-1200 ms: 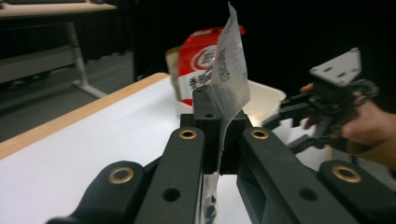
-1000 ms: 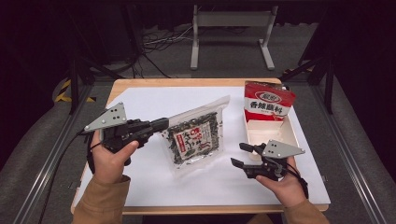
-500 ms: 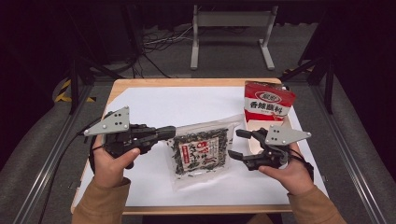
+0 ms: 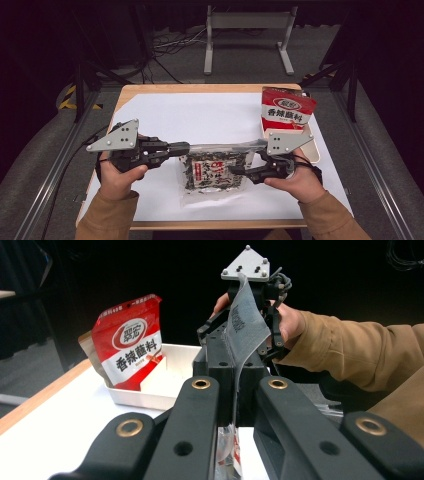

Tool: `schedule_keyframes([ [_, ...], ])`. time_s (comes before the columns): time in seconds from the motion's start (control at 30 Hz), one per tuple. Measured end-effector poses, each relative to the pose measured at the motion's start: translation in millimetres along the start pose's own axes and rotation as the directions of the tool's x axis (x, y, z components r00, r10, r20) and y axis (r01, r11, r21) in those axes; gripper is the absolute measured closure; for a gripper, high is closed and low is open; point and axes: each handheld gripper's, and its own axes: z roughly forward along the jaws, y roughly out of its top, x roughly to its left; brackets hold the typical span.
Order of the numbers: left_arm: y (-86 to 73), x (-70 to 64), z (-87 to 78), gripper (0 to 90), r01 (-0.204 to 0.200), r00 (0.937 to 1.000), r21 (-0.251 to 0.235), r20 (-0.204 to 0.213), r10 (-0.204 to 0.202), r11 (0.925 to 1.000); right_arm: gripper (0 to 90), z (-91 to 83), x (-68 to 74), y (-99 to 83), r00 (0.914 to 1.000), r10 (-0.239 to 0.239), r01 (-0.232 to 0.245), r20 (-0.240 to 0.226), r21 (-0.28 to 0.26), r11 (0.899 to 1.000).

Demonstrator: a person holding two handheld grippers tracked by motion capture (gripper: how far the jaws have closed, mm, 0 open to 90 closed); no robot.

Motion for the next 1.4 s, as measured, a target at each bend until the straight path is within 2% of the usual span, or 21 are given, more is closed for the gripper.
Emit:
schedule_keyframes([
  [0.07, 0.4, 0.3, -1.4, 89.1, 0.001, 1.0, -0.009, 0.002, -0.001, 1.0, 51.5, -0.2, 0.9, 2.2, 0.9999, -0.009, 0.009, -0.007, 0.008, 1.0],
  [0.13, 0.4, 0.3, -1.5, 89.2, -0.001, 1.0, -0.009, -0.003, 0.001, 1.0, 61.6, -0.6, 2.5, 3.9, 0.9996, 0.02, -0.02, -0.022, 0.02, 1.0],
  [0.2, -0.1, 1.1, -1.9, 89.1, 0.002, 1.0, -0.013, -0.005, -0.002, 0.9999, 69.3, -0.9, 4.4, 5.6, 0.9984, 0.029, -0.027, -0.049, 0.042, 0.999],
  [0.3, -2.0, 3.9, -3.4, 88.8, 0.017, 0.9998, -0.016, -0.006, -0.017, 0.9997, 72.9, -1.2, 8.3, 7.1, 0.9991, -0.005, 0.007, -0.042, 0.051, 0.999],
  [0.43, -4.6, 7.4, -6.7, 85.9, 0.047, 0.9989, -0.021, -0.001, -0.047, 0.9987, 75.7, -0.6, 13.1, 8.6, 0.9978, 0.002, 0.002, -0.067, 0.063, 0.998],
  [0.57, -6.0, 8.3, -7.2, 79.1, 0.059, 0.998, -0.026, -0.022, -0.059, 0.9979, 76.0, -2.0, 13.0, 9.8, 0.9973, 0.009, -0.005, -0.073, 0.06, 0.998],
  [0.63, -7.3, 9.7, -7.7, 68.3, 0.062, 0.9973, -0.041, -0.036, -0.064, 0.9972, 76.1, -5.0, 12.7, 10.6, 0.998, 0.014, -0.01, -0.062, 0.054, 0.999],
  [0.73, -8.4, 10.4, -8.6, 56.8, 0.07, 0.9962, -0.033, -0.049, -0.072, 0.997, 76.1, -10.8, 12.4, 11.3, 0.9982, 0.024, -0.022, -0.055, 0.032, 0.999],
  [0.83, -8.6, 9.6, -8.6, 49.1, 0.073, 0.9956, 0.006, -0.059, -0.073, 0.9973, 76.1, -16.1, 11.6, 11.8, 0.9983, 0.034, -0.032, -0.048, 0.039, 0.999],
  [1.0, -9.7, 9.8, -10.6, 41.1, 0.079, 0.9902, 0.083, -0.122, -0.068, 0.9935, 76.1, -26.3, 9.2, 13.1, 0.9988, 0.044, -0.043, -0.019, 0.056, 0.997],
  [1.07, -11.4, 10.7, -11.4, 38.8, 0.083, 0.9856, 0.112, -0.156, -0.065, 0.9903, 76.0, -31.5, 8.7, 14.6, 0.9989, 0.046, -0.045, -0.006, 0.054, 0.998],
  [1.3, -19.9, 16.6, -12.6, 33.2, 0.114, 0.9733, 0.177, -0.217, -0.074, 0.9775, 76.0, -50.7, 3.8, 20.1, 0.9971, 0.051, -0.054, 0.056, 0.056, 0.997],
  [1.4, -23.4, 19.0, -11.8, 29.4, 0.13, 0.9694, 0.197, -0.231, -0.083, 0.9716, 76.0, -58.6, 0.8, 22.9, 0.995, 0.053, -0.058, 0.084, 0.056, 0.997],
])
